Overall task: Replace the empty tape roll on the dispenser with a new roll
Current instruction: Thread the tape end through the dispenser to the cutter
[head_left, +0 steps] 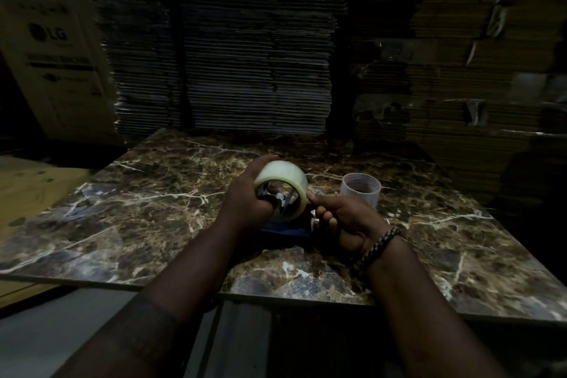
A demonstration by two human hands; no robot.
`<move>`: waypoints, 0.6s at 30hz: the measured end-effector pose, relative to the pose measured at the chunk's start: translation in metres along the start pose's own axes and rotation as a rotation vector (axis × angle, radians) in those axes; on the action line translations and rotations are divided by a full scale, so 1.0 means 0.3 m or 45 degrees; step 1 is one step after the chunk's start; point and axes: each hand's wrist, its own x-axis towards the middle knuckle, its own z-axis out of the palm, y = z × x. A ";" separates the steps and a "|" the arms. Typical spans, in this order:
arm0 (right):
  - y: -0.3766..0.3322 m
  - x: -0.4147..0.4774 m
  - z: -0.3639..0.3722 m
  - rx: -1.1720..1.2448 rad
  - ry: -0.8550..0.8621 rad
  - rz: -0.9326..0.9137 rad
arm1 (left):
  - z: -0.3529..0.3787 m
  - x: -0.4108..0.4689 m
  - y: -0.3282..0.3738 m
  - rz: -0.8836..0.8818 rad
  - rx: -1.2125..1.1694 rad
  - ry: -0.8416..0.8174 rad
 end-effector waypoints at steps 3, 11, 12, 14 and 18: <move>-0.008 -0.016 0.008 0.048 -0.058 0.059 | 0.001 0.000 -0.007 -0.011 -0.021 0.004; -0.013 -0.020 0.015 0.175 -0.113 0.125 | 0.005 0.008 -0.021 -0.003 0.002 0.029; -0.013 -0.023 0.016 0.191 -0.118 0.128 | 0.005 0.008 -0.021 -0.005 0.002 0.028; -0.008 -0.024 0.014 0.162 -0.111 0.134 | 0.004 0.008 -0.020 -0.007 -0.005 0.019; 0.012 -0.001 0.007 -0.061 0.030 0.082 | 0.007 0.007 -0.023 -0.008 -0.004 0.014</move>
